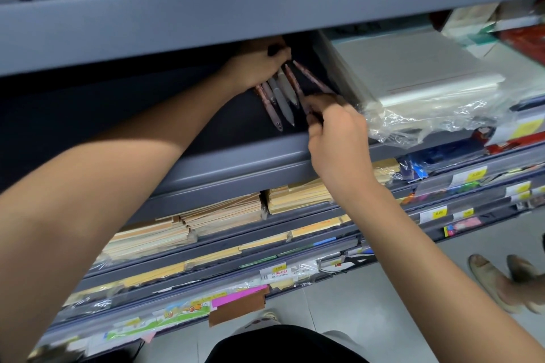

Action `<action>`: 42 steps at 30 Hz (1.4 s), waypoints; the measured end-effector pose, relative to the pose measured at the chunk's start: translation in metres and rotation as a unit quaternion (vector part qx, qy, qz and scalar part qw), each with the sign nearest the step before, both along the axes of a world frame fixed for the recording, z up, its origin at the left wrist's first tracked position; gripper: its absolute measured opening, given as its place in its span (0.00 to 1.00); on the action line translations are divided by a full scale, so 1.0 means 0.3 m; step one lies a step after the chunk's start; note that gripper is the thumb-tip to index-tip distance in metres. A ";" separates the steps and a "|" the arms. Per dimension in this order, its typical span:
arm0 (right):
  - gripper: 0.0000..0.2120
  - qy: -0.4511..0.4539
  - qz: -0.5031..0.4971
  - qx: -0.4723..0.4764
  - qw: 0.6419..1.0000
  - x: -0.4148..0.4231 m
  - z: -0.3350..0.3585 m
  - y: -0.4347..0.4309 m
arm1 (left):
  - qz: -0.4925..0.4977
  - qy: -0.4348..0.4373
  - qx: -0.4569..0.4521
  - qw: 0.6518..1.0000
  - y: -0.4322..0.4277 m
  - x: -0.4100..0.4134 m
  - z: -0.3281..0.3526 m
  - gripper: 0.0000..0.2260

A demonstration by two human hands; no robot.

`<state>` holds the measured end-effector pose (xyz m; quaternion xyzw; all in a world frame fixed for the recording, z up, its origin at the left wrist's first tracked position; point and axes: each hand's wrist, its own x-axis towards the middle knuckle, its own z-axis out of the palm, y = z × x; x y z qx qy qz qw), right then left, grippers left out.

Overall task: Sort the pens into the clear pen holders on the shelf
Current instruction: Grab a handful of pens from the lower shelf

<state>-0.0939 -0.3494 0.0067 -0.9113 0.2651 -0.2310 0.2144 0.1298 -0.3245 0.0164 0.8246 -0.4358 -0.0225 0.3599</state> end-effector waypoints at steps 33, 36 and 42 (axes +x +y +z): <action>0.11 -0.084 0.047 -0.042 0.994 0.067 -0.017 0.000 | 0.135 0.157 -0.120 0.971 0.028 -0.012 0.017 0.13; 0.10 -0.074 0.052 -0.031 0.995 0.058 -0.012 -0.005 | 0.137 0.068 -0.081 0.985 0.033 -0.030 0.016 0.09; 0.08 -0.086 0.026 0.039 0.995 0.007 0.008 0.000 | 0.094 -0.131 0.009 0.987 0.040 -0.080 0.026 0.18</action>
